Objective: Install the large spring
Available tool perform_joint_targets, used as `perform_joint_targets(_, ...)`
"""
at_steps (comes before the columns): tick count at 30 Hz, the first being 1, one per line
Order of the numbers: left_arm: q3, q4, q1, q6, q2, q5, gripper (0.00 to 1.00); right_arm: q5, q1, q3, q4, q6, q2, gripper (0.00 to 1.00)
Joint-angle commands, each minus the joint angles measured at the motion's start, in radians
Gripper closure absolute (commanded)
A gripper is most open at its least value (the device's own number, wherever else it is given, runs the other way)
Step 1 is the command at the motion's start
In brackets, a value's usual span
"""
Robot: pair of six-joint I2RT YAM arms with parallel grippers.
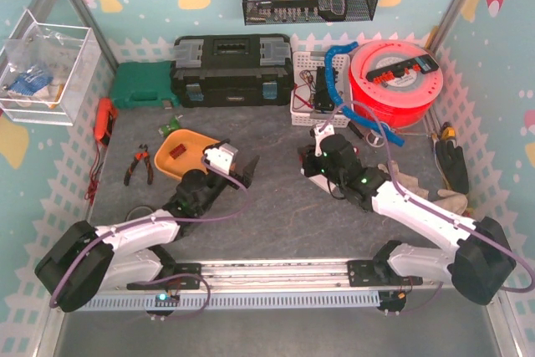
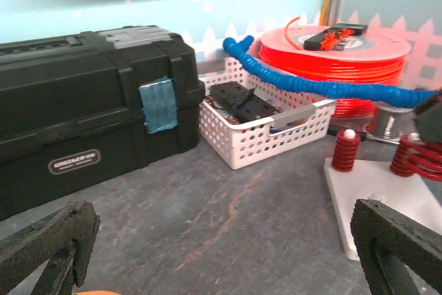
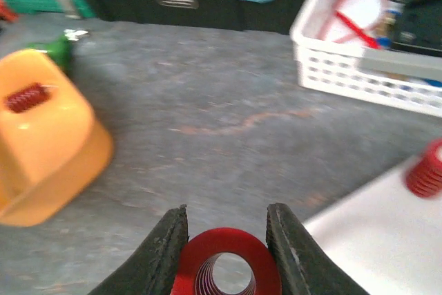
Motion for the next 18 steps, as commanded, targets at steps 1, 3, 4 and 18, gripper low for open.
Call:
perform_joint_targets(1,-0.001,-0.008,0.001,0.035,0.001,-0.077,0.01,0.245,-0.002,-0.05,-0.072,0.022,-0.064,1.0)
perform_joint_targets(3,-0.016,0.016,0.001,0.047,0.002,-0.068,0.01,0.281,-0.002,-0.071,-0.097,0.03,-0.081,1.0)
perform_joint_targets(4,-0.023,0.027,0.001,0.056,0.002,-0.064,0.01,0.295,-0.003,-0.079,-0.109,0.037,-0.088,1.0)
perform_joint_targets(18,-0.057,0.072,0.001,0.08,-0.001,0.029,0.01,0.338,-0.033,-0.16,-0.161,0.143,-0.086,1.0)
